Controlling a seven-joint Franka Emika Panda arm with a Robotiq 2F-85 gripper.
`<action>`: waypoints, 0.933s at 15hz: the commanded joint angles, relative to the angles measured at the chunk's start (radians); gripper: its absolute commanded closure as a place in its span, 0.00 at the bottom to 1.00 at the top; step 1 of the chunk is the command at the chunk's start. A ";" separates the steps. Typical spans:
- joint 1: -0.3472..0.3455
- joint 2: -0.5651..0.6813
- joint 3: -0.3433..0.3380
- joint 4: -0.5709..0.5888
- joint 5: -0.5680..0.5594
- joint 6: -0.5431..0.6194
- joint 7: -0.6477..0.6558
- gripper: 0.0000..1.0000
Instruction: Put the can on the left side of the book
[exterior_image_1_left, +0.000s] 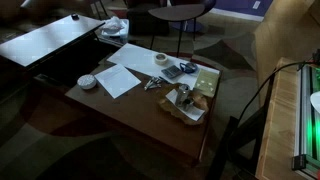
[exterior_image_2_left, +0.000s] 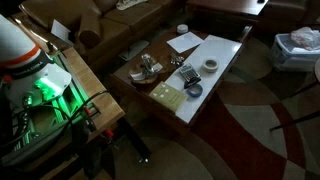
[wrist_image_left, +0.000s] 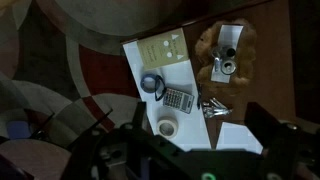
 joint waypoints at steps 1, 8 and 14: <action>0.021 0.002 -0.017 0.003 -0.010 -0.005 0.009 0.00; 0.021 0.002 -0.017 0.003 -0.010 -0.005 0.009 0.00; 0.054 0.127 -0.137 -0.080 0.134 0.263 -0.097 0.00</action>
